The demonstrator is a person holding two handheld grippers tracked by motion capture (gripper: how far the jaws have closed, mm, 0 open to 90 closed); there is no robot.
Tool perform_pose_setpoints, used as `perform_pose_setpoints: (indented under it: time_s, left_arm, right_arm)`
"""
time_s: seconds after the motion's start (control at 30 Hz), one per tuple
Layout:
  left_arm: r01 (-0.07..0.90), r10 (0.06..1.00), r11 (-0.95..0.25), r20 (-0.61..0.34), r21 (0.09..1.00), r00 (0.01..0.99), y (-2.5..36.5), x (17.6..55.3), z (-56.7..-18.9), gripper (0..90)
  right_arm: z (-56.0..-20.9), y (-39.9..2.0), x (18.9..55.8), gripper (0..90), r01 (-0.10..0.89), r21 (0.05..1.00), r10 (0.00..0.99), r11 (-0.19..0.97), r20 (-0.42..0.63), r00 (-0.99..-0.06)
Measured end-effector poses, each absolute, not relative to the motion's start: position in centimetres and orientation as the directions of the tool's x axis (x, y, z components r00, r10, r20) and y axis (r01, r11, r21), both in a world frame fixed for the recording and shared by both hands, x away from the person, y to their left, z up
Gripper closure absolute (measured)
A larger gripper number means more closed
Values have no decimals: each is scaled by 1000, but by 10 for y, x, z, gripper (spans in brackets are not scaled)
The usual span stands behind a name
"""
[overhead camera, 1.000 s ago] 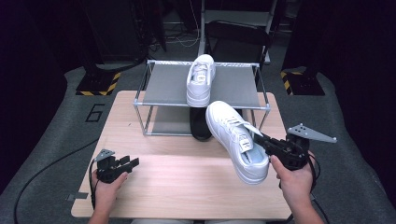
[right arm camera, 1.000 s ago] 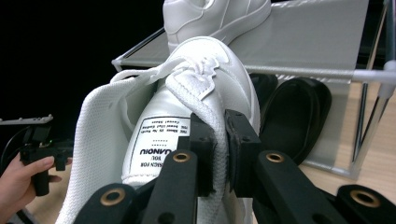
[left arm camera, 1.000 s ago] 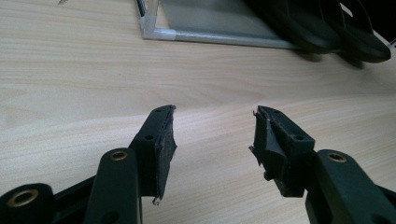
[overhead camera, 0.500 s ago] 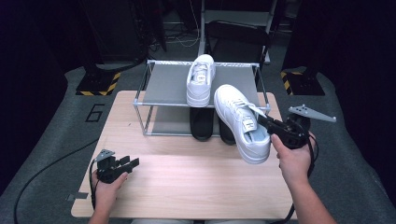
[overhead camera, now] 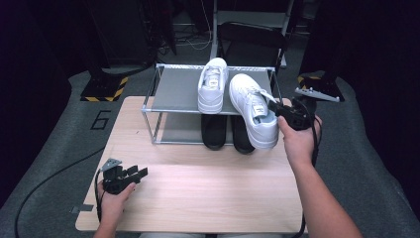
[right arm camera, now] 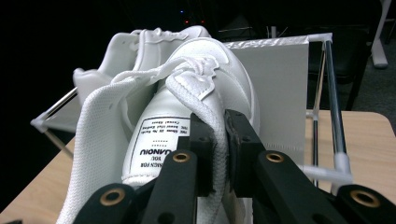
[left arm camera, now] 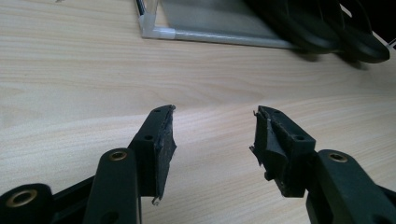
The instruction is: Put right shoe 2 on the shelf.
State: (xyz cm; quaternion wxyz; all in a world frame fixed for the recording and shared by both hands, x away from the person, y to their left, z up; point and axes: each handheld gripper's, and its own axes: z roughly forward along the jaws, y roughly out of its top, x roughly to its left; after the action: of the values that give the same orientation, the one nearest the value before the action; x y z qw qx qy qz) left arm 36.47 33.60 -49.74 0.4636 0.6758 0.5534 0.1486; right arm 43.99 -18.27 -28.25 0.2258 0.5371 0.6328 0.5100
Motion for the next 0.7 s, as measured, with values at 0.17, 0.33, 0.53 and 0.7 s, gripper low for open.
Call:
perform_pose_setpoints:
  time_s: [0.17, 0.33, 0.53, 0.7]
  left_arm:
    - [603, 887, 41, -307, 797, 346, 338, 367, -496, 471]
    - [613, 884, 41, -315, 789, 346, 340, 368, -496, 471]
    - [614, 882, 41, -317, 789, 349, 339, 368, -497, 472]
    - [615, 878, 34, -317, 788, 359, 338, 368, -497, 471]
  right_arm:
    - [-280, -175, 467, 823, 447, 887, 923, -118, 264, -280]
    - [-279, -165, 494, 822, 457, 880, 933, -129, 263, -244]
    - [-280, -153, 519, 822, 466, 872, 939, -148, 271, -210]
    - [-281, -152, 538, 821, 463, 864, 943, -198, 296, -150]
